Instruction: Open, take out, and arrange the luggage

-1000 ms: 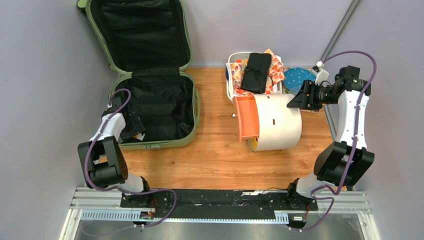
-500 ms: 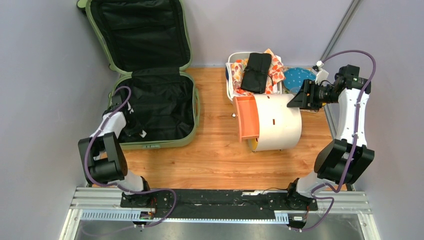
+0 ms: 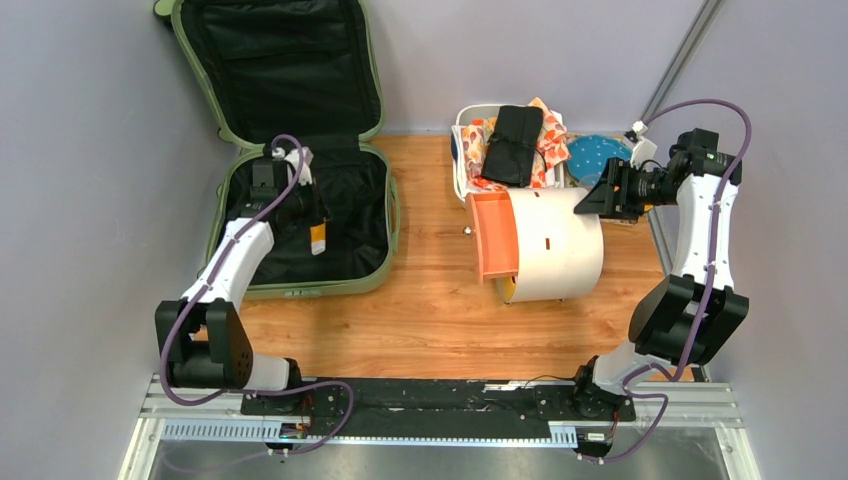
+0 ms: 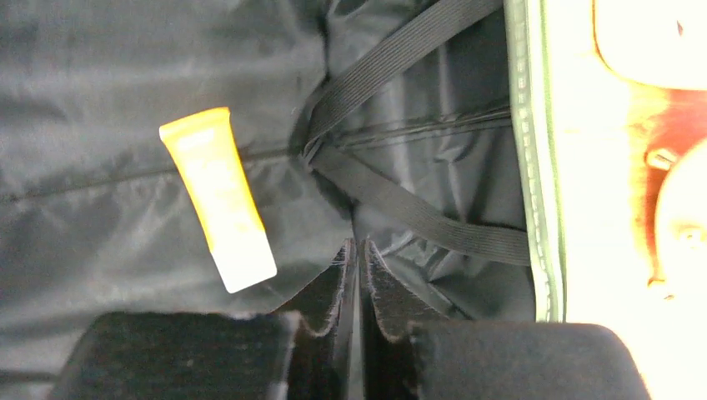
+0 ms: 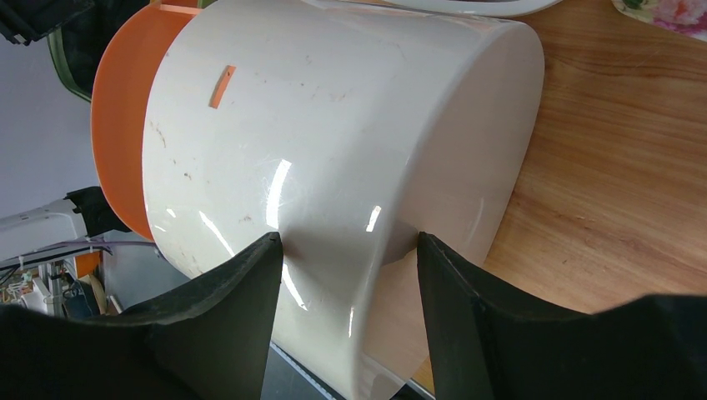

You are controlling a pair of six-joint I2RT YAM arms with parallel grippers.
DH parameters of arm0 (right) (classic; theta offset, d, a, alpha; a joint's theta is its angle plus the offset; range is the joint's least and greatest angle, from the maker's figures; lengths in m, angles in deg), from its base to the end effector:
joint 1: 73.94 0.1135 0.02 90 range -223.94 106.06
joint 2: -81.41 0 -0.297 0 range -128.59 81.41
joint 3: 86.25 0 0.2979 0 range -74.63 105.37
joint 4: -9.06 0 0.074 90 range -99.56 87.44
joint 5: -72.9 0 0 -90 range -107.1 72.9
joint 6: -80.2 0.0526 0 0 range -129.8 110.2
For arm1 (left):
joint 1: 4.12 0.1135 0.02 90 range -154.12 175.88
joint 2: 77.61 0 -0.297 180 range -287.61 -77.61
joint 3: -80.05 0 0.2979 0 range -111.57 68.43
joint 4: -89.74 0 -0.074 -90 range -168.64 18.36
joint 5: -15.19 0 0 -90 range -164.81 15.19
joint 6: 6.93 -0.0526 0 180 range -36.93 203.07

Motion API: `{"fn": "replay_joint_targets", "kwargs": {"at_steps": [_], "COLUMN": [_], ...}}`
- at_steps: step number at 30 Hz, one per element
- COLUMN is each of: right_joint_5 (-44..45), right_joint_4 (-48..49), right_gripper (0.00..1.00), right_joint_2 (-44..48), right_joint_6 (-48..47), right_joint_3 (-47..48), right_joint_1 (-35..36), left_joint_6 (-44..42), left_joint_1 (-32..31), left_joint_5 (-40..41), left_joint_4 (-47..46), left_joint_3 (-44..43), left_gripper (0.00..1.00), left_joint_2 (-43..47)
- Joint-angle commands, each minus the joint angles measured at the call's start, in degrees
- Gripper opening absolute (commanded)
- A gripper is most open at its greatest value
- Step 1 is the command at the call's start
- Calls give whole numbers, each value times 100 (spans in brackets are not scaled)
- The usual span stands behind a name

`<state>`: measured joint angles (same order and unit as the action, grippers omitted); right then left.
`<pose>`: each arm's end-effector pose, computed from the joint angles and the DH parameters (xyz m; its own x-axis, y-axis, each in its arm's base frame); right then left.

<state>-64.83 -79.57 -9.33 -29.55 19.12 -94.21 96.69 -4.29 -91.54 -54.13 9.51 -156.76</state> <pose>0.3345 -0.0820 0.3806 -0.8628 0.0763 -0.4998 -0.2655 0.7729 0.5763 0.3469 -0.0162 0.2730 -0.7329 -0.2233 -0.6426 0.0357 0.9306 -0.3642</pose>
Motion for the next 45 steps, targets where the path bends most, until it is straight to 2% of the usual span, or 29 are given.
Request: {"fn": "replay_joint_targets", "kwargs": {"at_steps": [1, 4, 6, 7, 11, 15, 22, 26, 29, 30, 34, 36, 41, 45], "right_joint_5": [896, 914, 914, 914, 914, 923, 958, 993, 993, 1002, 993, 993, 1002, 958], "right_joint_4": [-402, -402, -402, -402, -402, -402, -411, -411, -411, -428, -429, -429, -446, -464], "right_gripper": [61, 61, 61, 61, 61, 61, 61, 61, 61, 61, 61, 61, 61, 61], "right_joint_2": [-269, -260, -243, -242, -242, -242, -243, -234, -234, -242, -269, -278, -313, -366], "right_joint_6": [-319, -319, -328, -328, -310, -302, -302, -310, -310, -310, -319, -319, -346, -346], "right_joint_3": [-112, -94, -112, -121, -103, -85, -59, -68, -68, -68, -77, -68, -24, 2], "right_joint_1": [120, 120, 120, 129, 120, 129, 138, 146, 138, 138, 138, 138, 138, 146], "left_joint_6": [-298, -229, -194, -203, -176, -106, -237, -282, -273, -290, -273, -185, 446, 895], "left_joint_1": [-124, -116, -107, -107, -107, -107, -107, -107, -107, -107, -124, -151, -422, -1325], "left_joint_5": [-33, 705, 751, 715, 802, 1285, 1453, 1331, 937, 813, 356, 65, -514, -454], "left_joint_4": [17, 676, 757, 722, 826, 897, 976, 968, 802, 731, 555, 572, 458, 309], "left_joint_3": [-620, -955, -955, -929, -1016, -1122, -1140, -1148, -1105, -1087, -1157, -1341, -1946, -2650], "left_gripper": [33, 53, 60, 82, 83, 84, 84, 71, 55, 45, 20, 15, 14, 14], "left_joint_2": [-63, -502, -636, -715, -1136, -1654, -2270, -2368, -2175, -1974, -1481, -1262, -900, -856]}}
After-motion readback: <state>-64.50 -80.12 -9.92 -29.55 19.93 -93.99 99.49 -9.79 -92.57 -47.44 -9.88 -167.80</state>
